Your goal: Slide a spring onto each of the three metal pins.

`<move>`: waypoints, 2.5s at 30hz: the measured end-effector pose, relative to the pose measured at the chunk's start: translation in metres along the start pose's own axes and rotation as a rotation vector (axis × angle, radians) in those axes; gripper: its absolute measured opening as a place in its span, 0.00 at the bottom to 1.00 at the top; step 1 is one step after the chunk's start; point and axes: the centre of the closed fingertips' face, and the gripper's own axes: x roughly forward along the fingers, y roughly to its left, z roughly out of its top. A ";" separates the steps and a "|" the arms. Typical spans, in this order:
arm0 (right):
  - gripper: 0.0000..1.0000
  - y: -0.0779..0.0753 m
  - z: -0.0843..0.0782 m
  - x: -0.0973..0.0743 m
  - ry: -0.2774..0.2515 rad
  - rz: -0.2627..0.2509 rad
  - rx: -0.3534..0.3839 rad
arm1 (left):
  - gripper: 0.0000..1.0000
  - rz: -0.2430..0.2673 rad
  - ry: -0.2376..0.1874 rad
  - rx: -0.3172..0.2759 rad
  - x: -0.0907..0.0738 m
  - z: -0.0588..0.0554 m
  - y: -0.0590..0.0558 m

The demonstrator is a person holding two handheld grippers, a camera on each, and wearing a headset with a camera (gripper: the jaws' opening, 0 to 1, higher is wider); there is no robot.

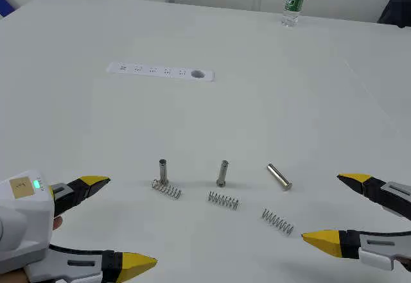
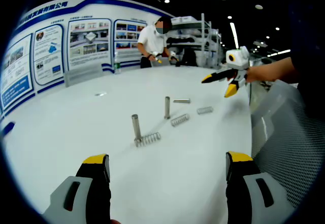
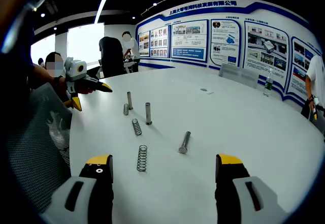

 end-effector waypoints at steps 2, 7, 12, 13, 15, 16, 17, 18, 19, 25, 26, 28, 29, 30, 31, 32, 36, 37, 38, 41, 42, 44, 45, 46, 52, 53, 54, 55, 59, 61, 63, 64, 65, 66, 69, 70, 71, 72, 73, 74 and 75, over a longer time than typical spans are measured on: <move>0.84 0.000 0.000 0.000 -0.001 -0.001 0.002 | 0.96 0.001 0.000 -0.001 0.000 0.000 0.000; 0.84 -0.001 0.000 0.000 0.006 0.000 0.001 | 0.96 0.000 -0.001 -0.001 0.001 0.001 0.000; 0.82 -0.003 0.002 0.001 0.007 -0.005 0.009 | 0.96 -0.002 -0.003 0.001 0.001 0.001 -0.001; 0.82 -0.003 0.003 0.001 0.005 -0.005 0.011 | 0.96 -0.002 -0.002 0.002 0.002 0.001 -0.001; 0.82 -0.004 0.003 0.002 0.008 -0.006 0.012 | 0.96 -0.004 -0.002 0.001 0.002 0.001 -0.002; 0.82 -0.004 0.003 0.002 0.009 -0.005 0.011 | 0.96 -0.004 -0.002 0.002 0.002 0.001 -0.001; 0.82 -0.003 0.003 0.002 0.012 -0.004 0.011 | 0.96 -0.004 -0.003 0.002 0.002 0.001 -0.001; 0.81 -0.003 0.004 0.002 0.012 -0.003 0.012 | 0.96 -0.003 -0.004 0.001 0.002 0.002 -0.001; 0.81 -0.003 0.003 0.003 0.013 -0.002 0.016 | 0.96 -0.003 -0.005 0.001 0.002 0.002 -0.001; 0.78 -0.008 0.003 0.005 0.030 -0.013 0.025 | 0.96 -0.003 -0.008 0.003 0.002 0.003 -0.002; 0.77 -0.008 0.003 0.006 0.032 -0.012 0.024 | 0.96 -0.004 -0.008 0.004 0.002 0.003 -0.002; 0.75 -0.009 0.005 0.008 0.035 -0.012 0.021 | 0.95 -0.005 -0.008 0.006 0.002 0.003 -0.002; 0.75 -0.010 0.005 0.008 0.039 -0.015 0.022 | 0.95 -0.005 -0.009 0.006 0.002 0.003 -0.002; 0.75 -0.011 0.005 0.009 0.040 -0.017 0.024 | 0.95 -0.005 -0.010 0.007 0.002 0.004 -0.003; 0.75 -0.011 0.006 0.009 0.040 -0.017 0.026 | 0.95 -0.005 -0.010 0.007 0.002 0.004 -0.002; 0.75 -0.011 0.006 0.010 0.041 -0.018 0.024 | 0.95 -0.004 -0.012 0.006 0.002 0.004 -0.002; 0.74 -0.014 0.007 0.012 0.049 -0.020 0.019 | 0.95 -0.002 -0.012 0.005 0.001 0.003 -0.002; 0.73 -0.013 0.008 0.013 0.051 -0.019 0.019 | 0.95 -0.001 -0.012 0.004 0.001 0.003 -0.002; 0.73 -0.013 0.009 0.014 0.052 -0.019 0.017 | 0.95 -0.001 -0.012 0.004 0.001 0.003 -0.002; 0.72 -0.017 0.010 0.017 0.057 -0.021 0.015 | 0.95 0.000 -0.012 0.003 0.001 0.003 -0.002; 0.71 -0.018 0.011 0.018 0.058 -0.023 0.015 | 0.95 0.000 -0.012 0.003 0.001 0.003 -0.002; 0.70 -0.019 0.013 0.019 0.060 -0.024 0.015 | 0.95 0.001 -0.013 0.004 0.001 0.003 -0.002; 0.70 -0.020 0.014 0.021 0.062 -0.025 0.014 | 0.95 0.001 -0.014 0.003 0.001 0.003 -0.002; 0.69 -0.021 0.014 0.022 0.064 -0.025 0.014 | 0.95 0.001 -0.014 0.004 0.001 0.003 -0.002; 0.64 -0.024 0.021 0.033 0.104 -0.028 0.017 | 0.95 -0.002 -0.010 0.008 0.002 0.004 -0.003; 0.63 -0.026 0.022 0.034 0.106 -0.028 0.015 | 0.95 -0.001 -0.010 0.008 0.002 0.004 -0.003; 0.61 -0.027 0.023 0.036 0.109 -0.028 0.017 | 0.95 -0.001 -0.011 0.008 0.002 0.004 -0.003; 0.61 -0.028 0.024 0.039 0.114 -0.028 0.022 | 0.95 0.000 -0.013 0.008 0.002 0.005 -0.003; 0.56 -0.032 0.025 0.047 0.144 -0.033 0.028 | 0.95 0.000 -0.013 0.010 0.002 0.006 -0.004; 0.55 -0.034 0.024 0.052 0.166 -0.032 0.026 | 0.95 0.001 -0.012 0.011 0.002 0.006 -0.004; 0.53 -0.036 0.022 0.056 0.189 -0.031 0.018 | 0.95 0.001 -0.012 0.012 0.002 0.005 -0.004; 0.52 -0.037 0.022 0.057 0.197 -0.034 0.016 | 0.95 0.001 -0.012 0.012 0.001 0.005 -0.004; 0.51 -0.039 0.022 0.059 0.207 -0.036 0.015 | 0.95 0.002 -0.012 0.012 0.001 0.005 -0.004; 0.50 -0.040 0.022 0.060 0.214 -0.037 0.016 | 0.95 0.002 -0.012 0.012 0.001 0.005 -0.004; 0.46 -0.044 0.021 0.064 0.236 -0.045 0.021 | 0.95 0.004 -0.012 0.013 0.001 0.006 -0.004; 0.45 -0.045 0.021 0.066 0.246 -0.048 0.027 | 0.95 0.004 -0.012 0.013 0.001 0.006 -0.004; 0.44 -0.046 0.021 0.067 0.251 -0.051 0.029 | 0.95 0.004 -0.012 0.014 0.001 0.006 -0.005; 0.43 -0.047 0.020 0.069 0.259 -0.053 0.030 | 0.95 0.004 -0.011 0.014 0.001 0.006 -0.005; 0.42 -0.048 0.020 0.069 0.268 -0.054 0.033 | 0.95 0.003 -0.011 0.014 0.001 0.006 -0.005; 0.41 -0.048 0.020 0.071 0.273 -0.054 0.034 | 0.95 0.003 -0.011 0.014 0.001 0.005 -0.005; 0.40 -0.048 0.019 0.073 0.283 -0.056 0.038 | 0.94 0.002 -0.010 0.015 0.001 0.005 -0.005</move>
